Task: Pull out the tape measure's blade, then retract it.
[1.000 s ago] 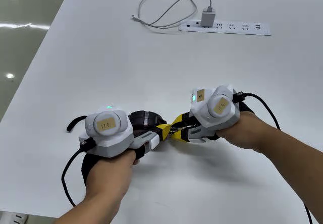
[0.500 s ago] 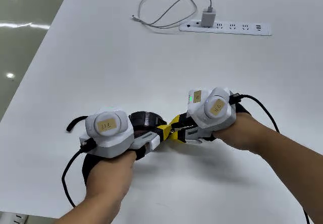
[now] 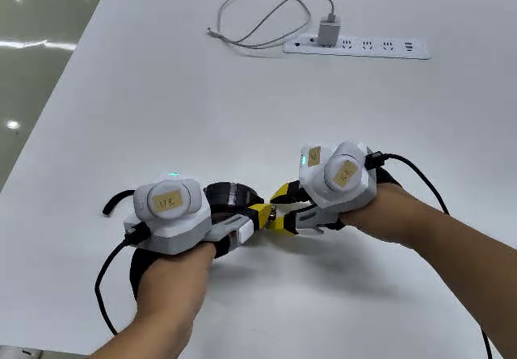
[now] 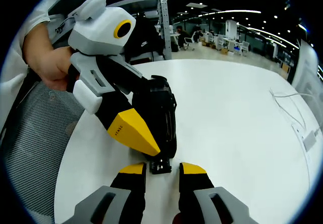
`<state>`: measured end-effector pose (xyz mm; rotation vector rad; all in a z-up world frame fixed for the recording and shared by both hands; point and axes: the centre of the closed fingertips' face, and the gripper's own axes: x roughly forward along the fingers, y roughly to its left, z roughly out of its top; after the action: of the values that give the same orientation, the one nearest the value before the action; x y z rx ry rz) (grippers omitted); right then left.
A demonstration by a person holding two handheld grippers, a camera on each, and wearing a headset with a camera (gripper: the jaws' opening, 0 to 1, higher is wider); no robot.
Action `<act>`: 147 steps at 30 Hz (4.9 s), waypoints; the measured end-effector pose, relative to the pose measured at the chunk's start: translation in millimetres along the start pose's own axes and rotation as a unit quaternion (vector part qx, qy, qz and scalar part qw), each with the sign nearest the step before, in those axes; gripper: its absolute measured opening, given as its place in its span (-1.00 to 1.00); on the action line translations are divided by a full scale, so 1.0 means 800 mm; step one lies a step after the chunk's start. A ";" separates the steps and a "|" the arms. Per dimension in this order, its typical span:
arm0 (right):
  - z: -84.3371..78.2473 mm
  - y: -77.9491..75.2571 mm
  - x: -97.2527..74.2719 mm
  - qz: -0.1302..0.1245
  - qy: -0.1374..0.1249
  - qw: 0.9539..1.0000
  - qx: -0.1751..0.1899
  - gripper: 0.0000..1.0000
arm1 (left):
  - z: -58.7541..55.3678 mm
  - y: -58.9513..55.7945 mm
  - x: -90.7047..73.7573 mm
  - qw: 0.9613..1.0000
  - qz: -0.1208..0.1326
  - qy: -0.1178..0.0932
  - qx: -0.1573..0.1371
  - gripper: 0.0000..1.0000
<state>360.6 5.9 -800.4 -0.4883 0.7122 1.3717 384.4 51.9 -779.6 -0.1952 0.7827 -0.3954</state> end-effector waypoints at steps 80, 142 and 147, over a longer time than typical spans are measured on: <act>-0.013 0.024 -0.112 -0.110 -0.077 0.985 0.104 0.32 | 0.013 -0.005 -0.076 0.981 -0.099 -0.023 0.167 0.66; -0.074 0.090 -0.207 -0.161 -0.073 0.974 0.140 0.98 | -0.025 0.029 -0.145 0.952 -0.144 0.023 0.268 0.98; -0.080 0.096 -0.213 -0.163 -0.067 0.974 0.142 0.98 | -0.029 0.033 -0.151 0.950 -0.145 0.025 0.274 0.98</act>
<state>266.6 -147.2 -718.0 -0.2655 0.6708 0.9669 297.1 125.5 -725.9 0.2262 0.6676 -0.8838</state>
